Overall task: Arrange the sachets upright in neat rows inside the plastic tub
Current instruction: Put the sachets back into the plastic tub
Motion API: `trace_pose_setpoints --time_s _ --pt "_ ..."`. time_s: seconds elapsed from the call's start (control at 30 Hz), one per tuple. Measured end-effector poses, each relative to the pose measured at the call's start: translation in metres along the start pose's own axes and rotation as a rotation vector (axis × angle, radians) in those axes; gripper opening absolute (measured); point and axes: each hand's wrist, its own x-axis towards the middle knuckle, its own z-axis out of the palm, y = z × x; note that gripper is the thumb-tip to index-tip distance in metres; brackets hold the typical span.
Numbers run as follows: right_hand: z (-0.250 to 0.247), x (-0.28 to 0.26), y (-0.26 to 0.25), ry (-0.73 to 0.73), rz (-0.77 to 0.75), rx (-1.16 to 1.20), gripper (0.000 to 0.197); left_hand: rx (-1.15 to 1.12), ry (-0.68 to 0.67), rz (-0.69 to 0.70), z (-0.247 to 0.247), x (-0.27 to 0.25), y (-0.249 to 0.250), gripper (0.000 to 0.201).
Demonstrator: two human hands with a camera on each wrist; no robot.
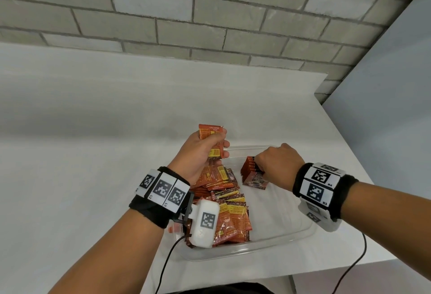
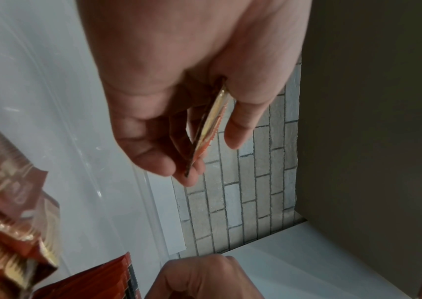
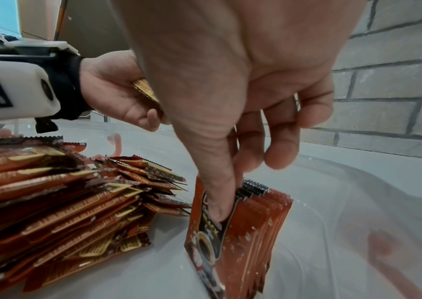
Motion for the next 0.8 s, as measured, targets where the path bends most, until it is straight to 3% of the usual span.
trace_pose_setpoints --time_s 0.13,0.23,0.3,0.43,0.5,0.63,0.73,0.8 --pt "-0.001 -0.002 0.003 0.006 0.019 0.073 0.013 -0.029 0.009 -0.012 0.000 0.001 0.001 0.008" --pt "-0.004 -0.008 0.009 0.022 0.057 0.188 0.018 -0.080 -0.002 -0.026 -0.001 0.001 0.001 0.009" --pt "-0.008 -0.013 0.016 0.075 0.099 0.400 0.025 -0.085 -0.028 -0.039 -0.002 0.000 0.001 0.012" --pt "-0.025 -0.025 0.026 0.324 0.087 1.025 0.026 0.007 -0.122 -0.039 0.009 -0.002 0.003 0.019" --pt "-0.033 -0.030 0.026 0.344 0.065 1.190 0.026 0.081 -0.174 -0.015 0.021 -0.002 0.005 0.020" --pt "-0.032 -0.032 0.029 0.457 0.045 1.305 0.009 0.161 -0.220 -0.001 0.046 0.001 0.008 0.020" --pt "-0.024 -0.038 0.034 0.727 0.109 1.270 0.011 0.042 -0.101 -0.143 0.052 0.004 0.007 0.040" --pt "-0.019 -0.044 0.033 0.822 0.048 1.135 0.013 -0.075 -0.081 -0.229 0.053 0.005 0.008 0.047"
